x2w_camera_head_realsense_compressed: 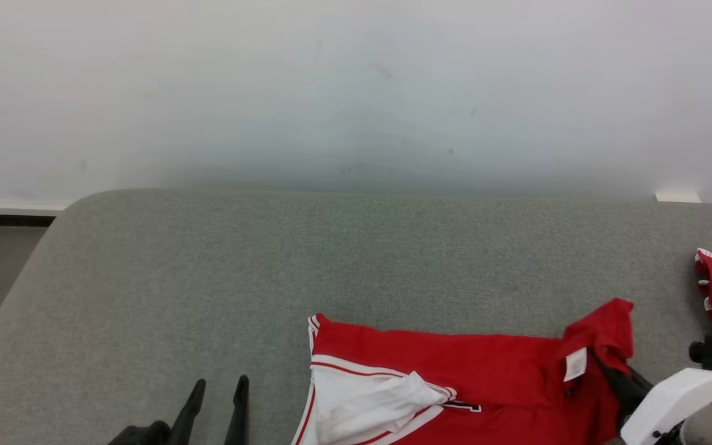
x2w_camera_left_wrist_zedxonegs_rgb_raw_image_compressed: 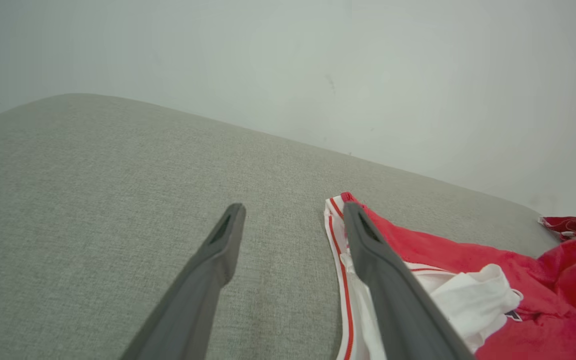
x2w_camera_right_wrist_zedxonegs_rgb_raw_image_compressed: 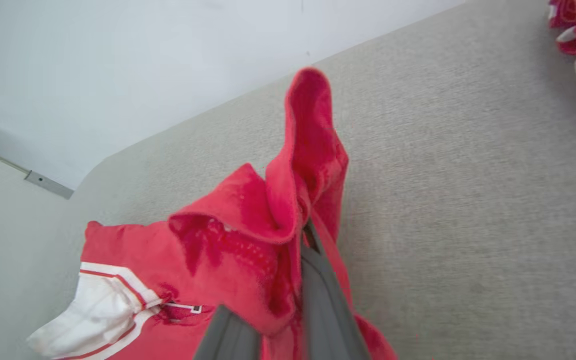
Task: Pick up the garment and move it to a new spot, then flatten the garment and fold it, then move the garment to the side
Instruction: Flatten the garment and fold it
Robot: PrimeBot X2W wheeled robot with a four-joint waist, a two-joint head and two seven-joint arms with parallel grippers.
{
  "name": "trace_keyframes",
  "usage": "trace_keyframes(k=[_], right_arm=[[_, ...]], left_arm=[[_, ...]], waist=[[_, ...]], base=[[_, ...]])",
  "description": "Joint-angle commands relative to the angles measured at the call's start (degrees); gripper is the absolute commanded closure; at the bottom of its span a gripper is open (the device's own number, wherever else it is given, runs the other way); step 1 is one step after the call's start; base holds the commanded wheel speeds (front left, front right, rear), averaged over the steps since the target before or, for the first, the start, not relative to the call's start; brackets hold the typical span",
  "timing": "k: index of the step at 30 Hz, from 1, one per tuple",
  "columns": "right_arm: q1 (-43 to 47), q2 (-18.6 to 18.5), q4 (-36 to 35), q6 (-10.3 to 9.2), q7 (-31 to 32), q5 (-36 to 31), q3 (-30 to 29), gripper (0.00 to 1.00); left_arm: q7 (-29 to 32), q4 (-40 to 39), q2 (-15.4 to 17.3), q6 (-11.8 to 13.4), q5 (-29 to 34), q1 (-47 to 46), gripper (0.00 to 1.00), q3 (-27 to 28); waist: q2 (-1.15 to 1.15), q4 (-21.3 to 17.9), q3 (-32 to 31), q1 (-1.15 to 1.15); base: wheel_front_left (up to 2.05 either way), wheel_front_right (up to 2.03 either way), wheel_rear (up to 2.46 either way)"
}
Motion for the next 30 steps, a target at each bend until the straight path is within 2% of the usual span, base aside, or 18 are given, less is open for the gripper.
trace_keyframes(k=[1, 5, 11, 16, 21, 27, 28, 29, 30], right_arm=[[1.71, 1.95, -4.51, -0.14, 1.51, 1.94, 0.88, 1.0], [3.26, 6.67, -11.11, -0.13, 4.69, 5.6, 3.24, 1.0], [3.1, 10.77, -12.74, -0.13, 5.93, 9.1, 6.33, 1.0], [0.36, 12.01, -8.74, -0.13, 4.49, 12.74, 10.38, 1.0], [-3.34, 12.08, -2.02, -0.11, -0.31, 20.45, 15.92, 1.0], [-8.42, 12.05, 5.11, -0.09, -6.01, 30.13, 23.57, 1.0], [-9.25, 12.05, 6.27, -0.09, -6.85, 31.44, 24.9, 0.88], [-9.97, 12.03, 7.47, -0.09, -7.58, 32.77, 26.06, 0.62], [-10.84, 12.03, 8.68, -0.08, -8.27, 33.8, 27.36, 0.16]], left_arm=[[-0.07, 0.12, 0.17, -0.09, 0.6, -0.03, 0.0, 0.52], [-0.07, 0.47, 0.18, -0.31, 0.85, -0.38, 0.0, 0.66], [-0.07, 0.97, 0.01, -0.45, 0.9, -1.17, 0.0, 0.29], [-0.07, 1.67, -0.12, -0.53, 0.72, -1.86, 0.0, -0.24], [-0.06, 2.7, -0.21, -0.69, 0.6, -2.12, 0.0, -0.81], [-0.07, 3.02, 0.2, -0.8, 0.92, -2.71, 0.0, -0.46], [-0.07, 3.11, 0.22, -0.84, 0.94, -2.75, 0.0, -0.44], [-0.07, 3.24, 0.26, -0.87, 0.95, -2.8, 0.0, -0.44], [-0.06, 3.35, 0.28, -0.87, 0.94, -2.88, 0.0, -0.38]], waist=[[0.0, 0.42, 0.12, 0.0], [0.0, 1.56, 0.54, 0.0], [0.0, 4.18, 1.08, 0.0], [0.0, 7.59, 1.38, 0.0], [0.0, 10.95, 0.91, 0.0], [0.0, 12.89, 0.84, 0.0], [0.0, 13.04, 0.82, 0.0], [0.0, 13.15, 0.81, 0.0], [0.0, 13.2, 0.81, 0.0]], base=[[0.0, 0.0, 0.0], [0.0, 0.0, 0.0], [0.0, 0.0, 0.0], [0.0, 0.0, 0.0], [0.0, 0.0, 0.0], [0.0, 0.0, 0.0], [0.0, 0.0, 0.0], [0.0, 0.0, 0.0], [0.0, 0.0, 0.0]])
